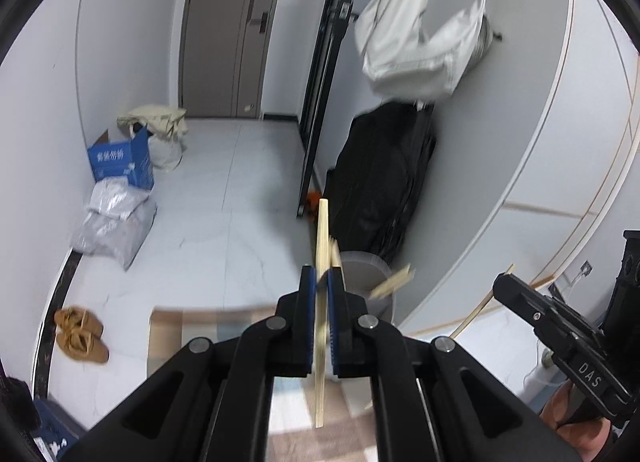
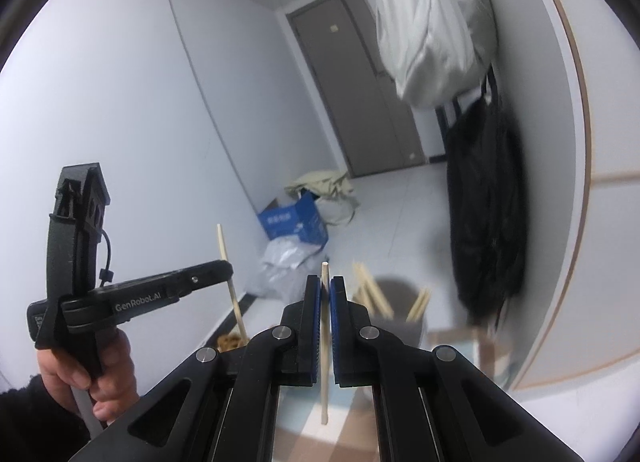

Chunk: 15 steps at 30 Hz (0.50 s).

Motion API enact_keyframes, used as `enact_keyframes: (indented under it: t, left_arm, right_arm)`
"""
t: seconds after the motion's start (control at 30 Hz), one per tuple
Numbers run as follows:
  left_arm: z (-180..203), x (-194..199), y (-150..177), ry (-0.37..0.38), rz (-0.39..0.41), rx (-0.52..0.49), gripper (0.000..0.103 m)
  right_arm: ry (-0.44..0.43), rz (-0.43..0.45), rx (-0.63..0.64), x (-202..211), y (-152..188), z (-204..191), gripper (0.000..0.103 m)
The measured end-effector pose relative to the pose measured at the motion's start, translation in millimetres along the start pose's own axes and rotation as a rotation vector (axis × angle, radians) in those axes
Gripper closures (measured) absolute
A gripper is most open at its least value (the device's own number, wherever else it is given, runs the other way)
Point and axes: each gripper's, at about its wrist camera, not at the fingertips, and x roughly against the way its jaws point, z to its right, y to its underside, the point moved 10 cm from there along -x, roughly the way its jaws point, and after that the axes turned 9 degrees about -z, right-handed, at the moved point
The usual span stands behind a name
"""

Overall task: Organize utensils
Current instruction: 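Carry the chopstick over the holder with the left gripper while the right gripper carries its own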

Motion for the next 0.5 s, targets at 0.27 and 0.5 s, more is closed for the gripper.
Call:
enact_keyframes:
  t: [0.27,0.5]
  left_arm:
    - [15.2,-4.3,-68.1,0.032,0.133,-0.007,0.101]
    - [14.8,-33.5,-75.3,0.08,0.175,-0.018,0.101]
  right_arm:
    - [0.059,0.057,0.053,-7.4,-74.2,17.3,0.099]
    - [0.093,0.076,0.072,-30.6,-95.2,40.7,0.099]
